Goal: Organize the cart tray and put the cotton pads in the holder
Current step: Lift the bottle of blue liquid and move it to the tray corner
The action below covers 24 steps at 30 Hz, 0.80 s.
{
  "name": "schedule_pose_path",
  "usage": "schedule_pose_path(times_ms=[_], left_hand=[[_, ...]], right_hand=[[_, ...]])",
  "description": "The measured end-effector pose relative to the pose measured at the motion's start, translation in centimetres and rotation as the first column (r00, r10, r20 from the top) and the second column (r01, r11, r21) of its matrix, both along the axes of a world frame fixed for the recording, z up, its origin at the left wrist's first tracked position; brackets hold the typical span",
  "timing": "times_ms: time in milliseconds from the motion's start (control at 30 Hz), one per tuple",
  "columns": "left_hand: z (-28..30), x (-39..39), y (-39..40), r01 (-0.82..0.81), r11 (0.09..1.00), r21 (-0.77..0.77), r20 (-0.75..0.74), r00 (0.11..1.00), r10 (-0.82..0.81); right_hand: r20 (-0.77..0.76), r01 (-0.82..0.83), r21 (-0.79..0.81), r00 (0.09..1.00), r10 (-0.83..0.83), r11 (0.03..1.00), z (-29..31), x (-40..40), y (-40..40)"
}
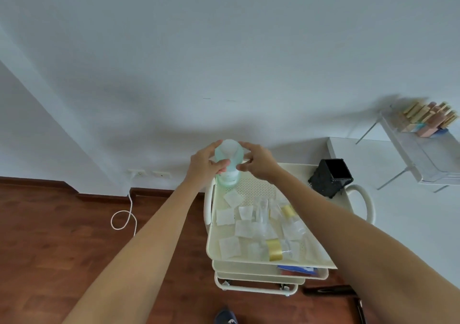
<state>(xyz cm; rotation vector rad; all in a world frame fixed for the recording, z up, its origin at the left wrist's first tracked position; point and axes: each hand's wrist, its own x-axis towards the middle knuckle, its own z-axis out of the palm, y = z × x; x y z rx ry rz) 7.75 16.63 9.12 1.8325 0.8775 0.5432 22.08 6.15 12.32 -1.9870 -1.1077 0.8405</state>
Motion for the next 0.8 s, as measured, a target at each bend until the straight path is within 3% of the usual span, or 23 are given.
schedule_pose_path(times_ms=[333, 567, 800], left_hand=[[0.4, 2.2, 1.5, -0.005, 0.992, 0.127, -0.143, 0.989, 0.023], [-0.5, 2.6, -1.0, -0.1, 0.979, 0.177, -0.143, 0.982, 0.126], [-3.8, 2.8, -6.4, -0.318, 0.929, 0.19, -0.094, 0.936, 0.339]], right_hand=[[0.097, -0.031, -0.035, 0.995, 0.034, 0.999, 0.3, 0.9, 2.6], [0.025, -0.113, -0.041, 0.993, 0.114, 0.993, -0.3, 2.0, 0.7], [0.173, -0.117, -0.298, 0.969, 0.174, 0.947, -5.2, 4.9, -6.1]])
